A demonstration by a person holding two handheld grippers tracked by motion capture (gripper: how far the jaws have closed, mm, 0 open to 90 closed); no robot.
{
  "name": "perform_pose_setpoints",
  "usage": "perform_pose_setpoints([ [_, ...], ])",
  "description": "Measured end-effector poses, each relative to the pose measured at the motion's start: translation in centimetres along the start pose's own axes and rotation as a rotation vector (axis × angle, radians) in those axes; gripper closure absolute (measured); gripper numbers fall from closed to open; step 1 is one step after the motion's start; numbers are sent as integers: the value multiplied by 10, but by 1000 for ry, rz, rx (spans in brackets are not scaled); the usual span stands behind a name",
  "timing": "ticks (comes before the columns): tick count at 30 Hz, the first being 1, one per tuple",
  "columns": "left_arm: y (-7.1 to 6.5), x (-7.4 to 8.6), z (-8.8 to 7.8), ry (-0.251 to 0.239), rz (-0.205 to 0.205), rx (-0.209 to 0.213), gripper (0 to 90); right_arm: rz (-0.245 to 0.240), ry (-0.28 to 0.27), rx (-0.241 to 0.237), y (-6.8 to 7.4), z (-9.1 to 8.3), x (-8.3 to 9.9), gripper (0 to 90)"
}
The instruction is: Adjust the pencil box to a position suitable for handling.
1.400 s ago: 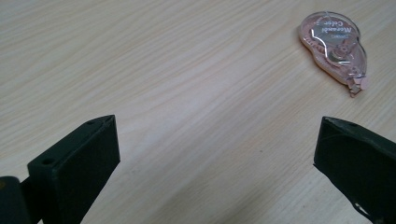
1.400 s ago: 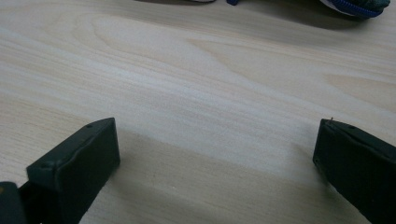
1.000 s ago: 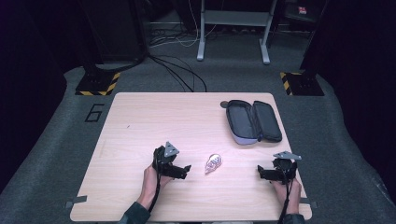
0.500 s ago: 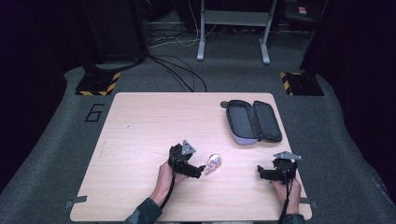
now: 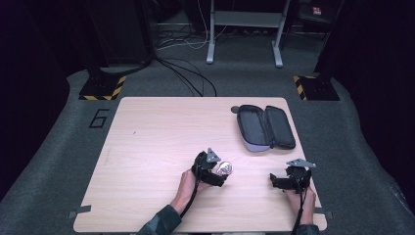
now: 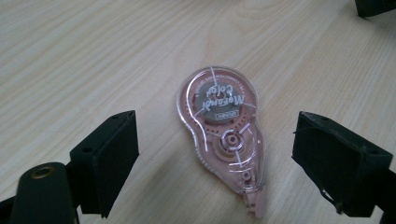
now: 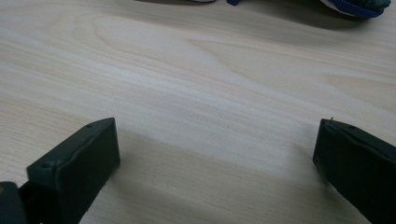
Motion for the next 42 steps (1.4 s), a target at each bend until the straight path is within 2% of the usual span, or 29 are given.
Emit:
perform_pose_setpoints([
  [8,-5,-2,12,21,22,2,235,0,0,0,0,0,0,1],
  [12,-4,0,15,30,17,5,286,-1,0,-1,0,0,0,0],
  [17,-5,2,16,44,8,5,397,-1,0,-1,0,0,0,1],
  [19,-5,2,16,49,27,13,451,-1,0,-1,0,0,0,1],
  [21,-5,2,15,46,35,-2,487,-1,0,-1,0,0,0,1],
  [22,-6,2,15,49,34,10,490,0,0,0,0,0,0,1],
  [27,-4,2,15,36,41,9,497,-1,0,-1,0,0,0,1],
  [30,-3,2,11,26,48,6,499,-1,0,-1,0,0,0,1],
  [32,0,0,6,-1,39,3,499,-1,0,-1,0,0,0,1],
  [39,9,3,-21,-32,37,-15,499,-1,0,-1,0,0,0,1],
  [42,17,7,-34,-44,34,-41,499,-1,0,-1,0,0,0,1],
])
Point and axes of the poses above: each handheld gripper's, and its own axes: z roughly forward along the jaws, x roughly out of its underside, y roughly to its left, the point moved 8 cm from there along z, roughly forward along the jaws, and after that the axes turned 3 degrees about z, right-handed, at the moved point
